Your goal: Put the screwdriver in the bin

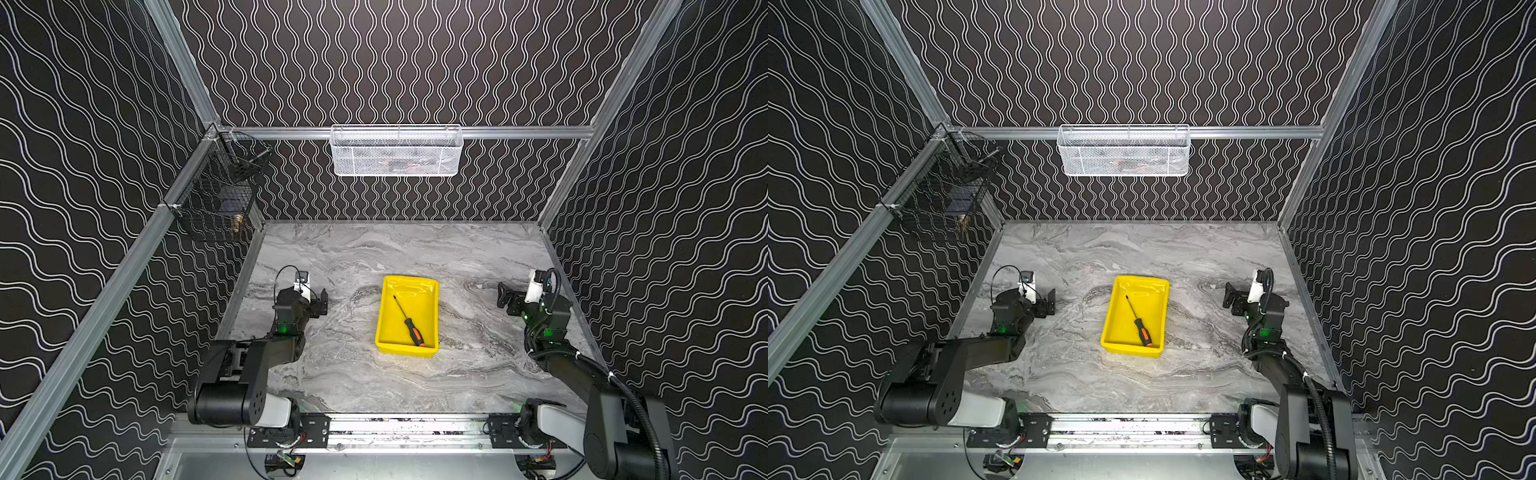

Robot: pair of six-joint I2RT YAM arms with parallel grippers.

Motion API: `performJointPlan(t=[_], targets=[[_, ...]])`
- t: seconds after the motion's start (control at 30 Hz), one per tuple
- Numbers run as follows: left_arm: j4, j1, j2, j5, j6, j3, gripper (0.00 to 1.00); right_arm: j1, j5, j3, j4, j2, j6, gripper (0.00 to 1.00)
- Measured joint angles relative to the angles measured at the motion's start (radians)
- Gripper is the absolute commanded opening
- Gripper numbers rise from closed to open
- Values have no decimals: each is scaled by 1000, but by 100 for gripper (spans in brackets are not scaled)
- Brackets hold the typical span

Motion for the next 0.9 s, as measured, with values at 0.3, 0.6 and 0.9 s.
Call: performJointPlan(t=[0.3,0.6,0.9], targets=[[106,12,134,79,-1,26,99,0,27,-101,259,156,-23,99],[202,16,186,67,-6,0,99,0,14,-109,485,350,-18,99],[198,2,188,42,-5,23,99,6,19,-55,484,355,-18,100]])
